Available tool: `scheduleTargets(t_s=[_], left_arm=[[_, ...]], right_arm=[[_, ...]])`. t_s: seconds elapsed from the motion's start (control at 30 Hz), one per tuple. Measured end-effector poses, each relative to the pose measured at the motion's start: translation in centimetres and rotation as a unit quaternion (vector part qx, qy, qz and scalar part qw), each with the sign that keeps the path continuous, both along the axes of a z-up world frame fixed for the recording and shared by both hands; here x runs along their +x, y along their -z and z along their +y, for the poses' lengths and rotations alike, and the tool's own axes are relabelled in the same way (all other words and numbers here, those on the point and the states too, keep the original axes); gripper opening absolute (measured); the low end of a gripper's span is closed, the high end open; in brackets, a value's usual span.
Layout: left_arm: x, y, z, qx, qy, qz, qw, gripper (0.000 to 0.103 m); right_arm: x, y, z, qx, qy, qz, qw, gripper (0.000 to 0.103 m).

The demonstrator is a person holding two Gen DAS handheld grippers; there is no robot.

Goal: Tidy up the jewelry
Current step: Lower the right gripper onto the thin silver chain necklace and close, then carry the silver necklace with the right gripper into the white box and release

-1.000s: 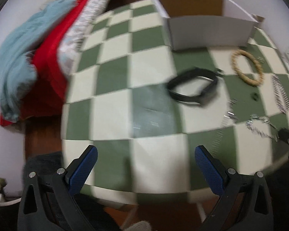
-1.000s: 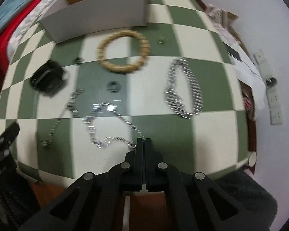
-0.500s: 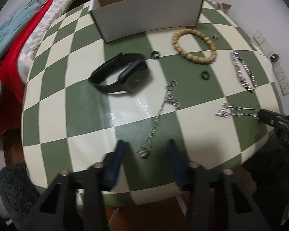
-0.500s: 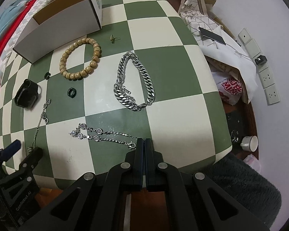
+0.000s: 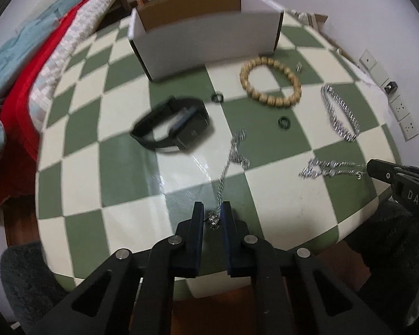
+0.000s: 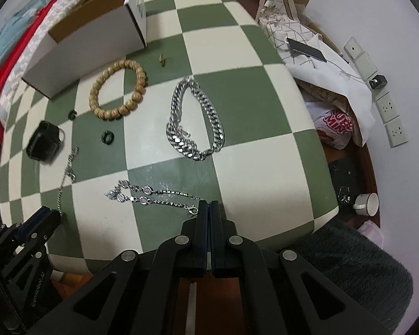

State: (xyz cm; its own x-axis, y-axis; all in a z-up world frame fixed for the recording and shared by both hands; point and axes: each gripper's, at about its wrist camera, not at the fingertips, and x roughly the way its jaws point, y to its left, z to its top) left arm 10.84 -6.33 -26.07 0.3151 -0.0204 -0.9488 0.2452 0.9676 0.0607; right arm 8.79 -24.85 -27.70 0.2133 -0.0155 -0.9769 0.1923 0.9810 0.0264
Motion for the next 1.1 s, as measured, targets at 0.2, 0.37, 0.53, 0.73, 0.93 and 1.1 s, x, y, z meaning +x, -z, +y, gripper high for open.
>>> scheduleTargets(t_s=[0.2, 0.37, 0.53, 0.73, 0.93, 1.1], left_arm=[[1.1, -5.1, 1.9, -0.033, -0.016, -0.044, 0.9984, 0.009], [2.6, -8.7, 3.6, -0.052, -0.035, -0.075, 0.9952, 0.009], [3.8, -11.3, 4.3, -0.057, -0.043, -0.101, 0.9923, 0.009], [5.7, -14.5, 4.8, -0.074, -0.049, -0.123, 0.9884, 0.009], [10.2, -17.4, 4.9, -0.087, -0.05, -0.144, 0.9845, 0.009], [15.0, -17.7, 4.9, -0.087, -0.053, -0.137, 0.9853, 0.009]], right_arm=[[0.4, -3.8, 0.0, 0.013, 0.0, -0.044, 0.999, 0.001], [1.1, -7.1, 0.7, 0.022, -0.01, -0.078, 0.997, 0.001], [2.3, -9.5, 1.0, 0.032, -0.025, -0.1, 0.994, 0.001], [4.6, -13.3, 2.5, 0.04, -0.058, -0.125, 0.99, 0.001], [8.9, -17.9, 4.9, 0.03, -0.104, -0.165, 0.98, 0.001], [14.3, -19.5, 7.0, 0.023, -0.131, -0.172, 0.976, 0.001]])
